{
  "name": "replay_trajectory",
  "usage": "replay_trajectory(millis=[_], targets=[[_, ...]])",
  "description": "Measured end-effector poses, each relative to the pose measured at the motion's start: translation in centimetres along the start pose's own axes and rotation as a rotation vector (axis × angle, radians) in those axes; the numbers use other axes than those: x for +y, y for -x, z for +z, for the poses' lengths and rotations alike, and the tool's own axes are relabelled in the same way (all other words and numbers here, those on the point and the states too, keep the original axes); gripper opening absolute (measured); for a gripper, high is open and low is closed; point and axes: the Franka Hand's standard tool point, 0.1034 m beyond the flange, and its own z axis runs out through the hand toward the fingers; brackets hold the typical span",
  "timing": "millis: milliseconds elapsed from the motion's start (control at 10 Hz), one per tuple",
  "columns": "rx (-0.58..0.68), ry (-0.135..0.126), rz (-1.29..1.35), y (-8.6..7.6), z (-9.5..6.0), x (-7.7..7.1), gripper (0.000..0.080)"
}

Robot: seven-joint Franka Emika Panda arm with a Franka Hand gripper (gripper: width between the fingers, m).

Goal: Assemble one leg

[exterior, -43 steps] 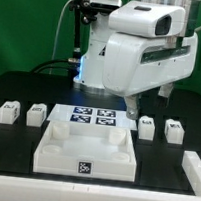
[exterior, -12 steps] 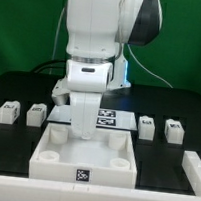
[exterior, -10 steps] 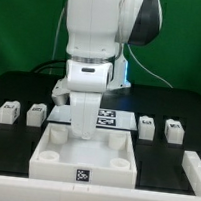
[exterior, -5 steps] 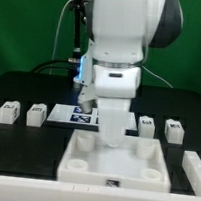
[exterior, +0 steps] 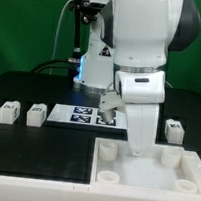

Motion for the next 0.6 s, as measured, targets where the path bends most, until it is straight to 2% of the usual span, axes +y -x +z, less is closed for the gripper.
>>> replay_trajectory(millis=[300,400,500,600], targets=[[0.0,-0.001,0.003,0.15,0.01,-0.01,0.0061],[0.0,-0.002,0.004,0.21,0.03,-0.02,0.024],[0.0,-0.002,0.005,0.24,0.04,-0.03,0.024],[0.0,-0.002,0.005,0.25,0.04,-0.04,0.0375]])
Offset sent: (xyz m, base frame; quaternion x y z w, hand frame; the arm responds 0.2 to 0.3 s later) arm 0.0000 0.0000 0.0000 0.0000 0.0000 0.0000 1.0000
